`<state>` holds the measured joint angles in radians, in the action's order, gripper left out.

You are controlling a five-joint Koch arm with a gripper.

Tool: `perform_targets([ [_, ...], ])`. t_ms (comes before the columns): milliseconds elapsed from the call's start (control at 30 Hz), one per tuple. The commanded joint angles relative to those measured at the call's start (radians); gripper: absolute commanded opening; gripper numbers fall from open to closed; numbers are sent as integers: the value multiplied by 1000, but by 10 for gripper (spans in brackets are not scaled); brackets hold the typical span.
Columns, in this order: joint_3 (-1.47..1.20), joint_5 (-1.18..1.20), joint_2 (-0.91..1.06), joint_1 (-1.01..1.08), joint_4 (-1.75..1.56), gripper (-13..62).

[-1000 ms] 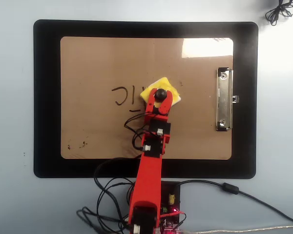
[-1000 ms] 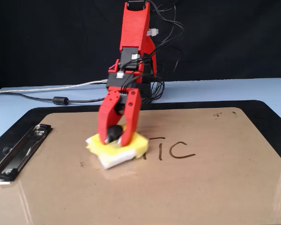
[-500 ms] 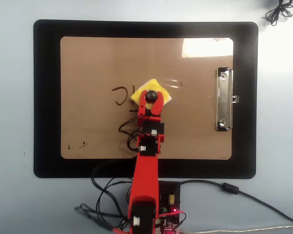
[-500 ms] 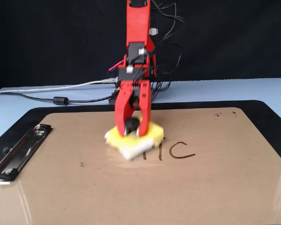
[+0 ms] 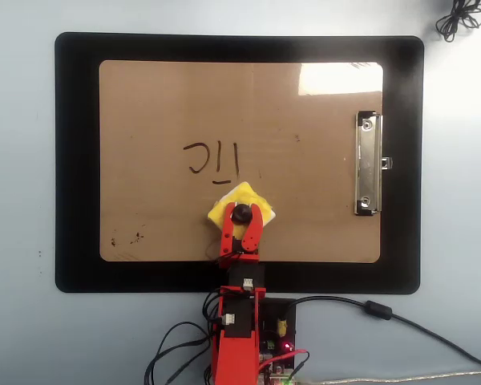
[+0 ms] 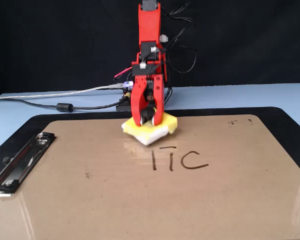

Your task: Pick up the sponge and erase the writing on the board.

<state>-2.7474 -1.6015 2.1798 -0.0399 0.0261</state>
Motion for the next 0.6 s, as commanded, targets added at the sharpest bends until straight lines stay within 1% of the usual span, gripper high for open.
perform_targets([
  [0,78,-18,-40,-28,-12,-80],
  [100,278,-21,-333,-34,-43,-80],
  [133,370,-23,-462,-35,-89,-80],
  [233,549,-23,-733,-46,-204,-80],
  [300,597,-23,-788,-60,-235,-80],
  [367,523,-23,-721,-61,-225,-80],
  [400,446,-20,-640,-61,-225,-80],
  [433,333,-20,-505,-61,-219,-80],
  [567,-6,-11,-67,-51,-129,-80],
])
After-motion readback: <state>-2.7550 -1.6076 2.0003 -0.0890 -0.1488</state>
